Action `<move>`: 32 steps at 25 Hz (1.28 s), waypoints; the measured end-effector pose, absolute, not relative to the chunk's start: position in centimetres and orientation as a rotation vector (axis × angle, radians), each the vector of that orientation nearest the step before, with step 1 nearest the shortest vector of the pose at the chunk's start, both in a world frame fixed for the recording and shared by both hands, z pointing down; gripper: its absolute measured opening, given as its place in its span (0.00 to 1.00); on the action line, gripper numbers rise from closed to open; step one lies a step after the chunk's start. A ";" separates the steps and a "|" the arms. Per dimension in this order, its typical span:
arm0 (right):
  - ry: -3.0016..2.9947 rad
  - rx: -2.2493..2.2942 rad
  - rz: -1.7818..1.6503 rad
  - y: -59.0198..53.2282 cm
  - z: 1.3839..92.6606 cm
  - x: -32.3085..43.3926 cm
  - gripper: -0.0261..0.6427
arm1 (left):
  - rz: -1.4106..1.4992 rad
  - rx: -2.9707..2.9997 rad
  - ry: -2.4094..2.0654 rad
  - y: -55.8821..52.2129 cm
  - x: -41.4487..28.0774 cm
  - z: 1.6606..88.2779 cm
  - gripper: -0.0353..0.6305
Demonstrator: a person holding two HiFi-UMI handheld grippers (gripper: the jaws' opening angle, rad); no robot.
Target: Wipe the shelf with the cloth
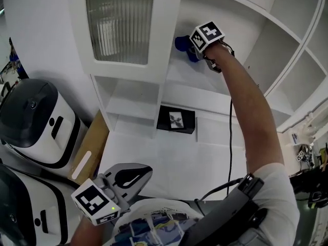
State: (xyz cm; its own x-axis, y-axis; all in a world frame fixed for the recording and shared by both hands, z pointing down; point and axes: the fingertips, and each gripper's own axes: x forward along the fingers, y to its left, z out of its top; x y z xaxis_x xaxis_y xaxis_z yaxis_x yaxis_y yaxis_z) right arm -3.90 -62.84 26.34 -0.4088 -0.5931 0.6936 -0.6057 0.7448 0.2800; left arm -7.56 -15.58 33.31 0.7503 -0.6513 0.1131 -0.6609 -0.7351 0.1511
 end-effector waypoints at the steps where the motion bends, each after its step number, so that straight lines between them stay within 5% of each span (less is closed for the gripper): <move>1: -2.121 0.881 0.032 -62.7 26.6 -4.8 0.14 | 0.076 2.760 -1.060 -15.5 -7.9 33.3 0.07; 11: -2.106 0.848 0.066 -63.1 28.5 -5.8 0.14 | 0.073 2.736 -1.093 -15.0 -8.7 33.6 0.07; 32: -1.751 1.140 0.052 -65.0 28.9 15.3 0.14 | 0.099 2.824 -0.875 -16.3 -3.2 33.6 0.07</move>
